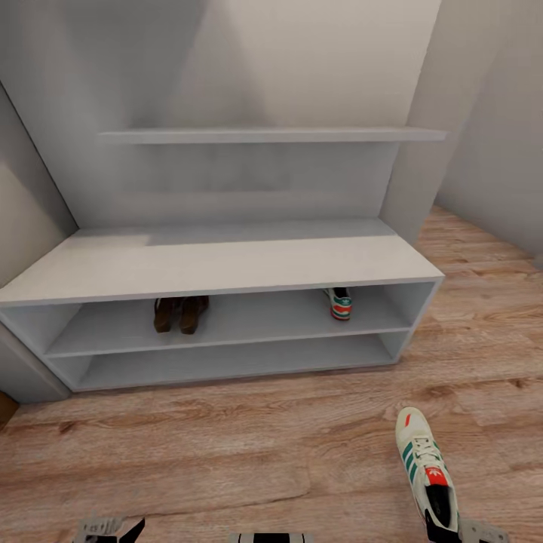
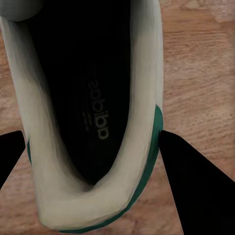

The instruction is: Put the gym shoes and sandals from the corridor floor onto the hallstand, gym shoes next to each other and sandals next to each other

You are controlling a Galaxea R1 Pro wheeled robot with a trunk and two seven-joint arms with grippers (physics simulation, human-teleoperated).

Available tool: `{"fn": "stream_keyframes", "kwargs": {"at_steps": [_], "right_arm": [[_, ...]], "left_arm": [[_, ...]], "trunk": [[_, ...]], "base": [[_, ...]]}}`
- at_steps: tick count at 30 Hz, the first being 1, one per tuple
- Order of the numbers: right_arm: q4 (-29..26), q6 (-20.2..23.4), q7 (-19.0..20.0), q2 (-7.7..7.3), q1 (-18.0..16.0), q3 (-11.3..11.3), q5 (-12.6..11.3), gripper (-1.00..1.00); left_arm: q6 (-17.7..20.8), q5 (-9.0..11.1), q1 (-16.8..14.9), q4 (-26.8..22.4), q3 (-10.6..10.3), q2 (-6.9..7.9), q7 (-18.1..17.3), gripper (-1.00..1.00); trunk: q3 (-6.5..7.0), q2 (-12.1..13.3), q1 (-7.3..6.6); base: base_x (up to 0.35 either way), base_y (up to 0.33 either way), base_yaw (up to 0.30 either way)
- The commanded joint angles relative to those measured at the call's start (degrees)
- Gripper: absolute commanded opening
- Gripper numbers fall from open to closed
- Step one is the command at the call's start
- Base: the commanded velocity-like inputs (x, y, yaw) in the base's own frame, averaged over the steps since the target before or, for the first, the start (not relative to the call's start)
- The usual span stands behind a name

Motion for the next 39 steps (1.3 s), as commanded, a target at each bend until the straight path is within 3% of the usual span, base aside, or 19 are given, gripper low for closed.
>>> {"fn": "stream_keyframes", "kwargs": {"at_steps": [1,17,24,29,34,39], "right_arm": [[0.0,-0.2,0.1,0.01,0.0,-0.5,0.5,-1.00],[0.3,0.0,0.2,0.19,0.0,-0.3,0.5,-1.00],[0.2,0.1,0.2,1.06,0.0,-0.2,0.6,-1.00],[-0.6,3.3,0.2,4.04,-0.1,0.2,1.0,-1.00],[-7.2,13.7,0.1,7.84,-0.2,1.7,3.2,-1.00],[-19.8,28.8,0.0,12.89,-0.4,3.5,4.9,-1.00]], "left_arm": [[0.0,0.3,0.1,0.1,0.2,0.00,-0.4,1.00],[0.0,0.5,0.3,0.0,0.7,0.11,-0.5,1.00],[0.0,0.5,0.2,0.0,1.2,0.11,-0.4,1.00],[0.0,0.5,0.2,0.0,2.1,0.11,-0.4,1.00],[0.0,0.5,0.2,0.0,2.3,0.15,-0.4,1.00],[-0.1,0.5,0.2,0.0,2.3,0.30,-0.4,1.00]], "trunk": [[-0.04,0.0,-0.01],[-0.04,0.0,-0.01],[-0.04,0.0,-0.01],[-0.04,0.0,-0.01],[-0.04,0.0,-0.01],[-0.04,0.0,-0.01]], "base": [[0.000,-0.052,0.000],[-0.095,-0.096,0.000],[-0.215,0.000,0.000],[-0.037,0.000,0.000],[-0.006,0.000,0.000],[-0.001,0.000,0.000]]}}
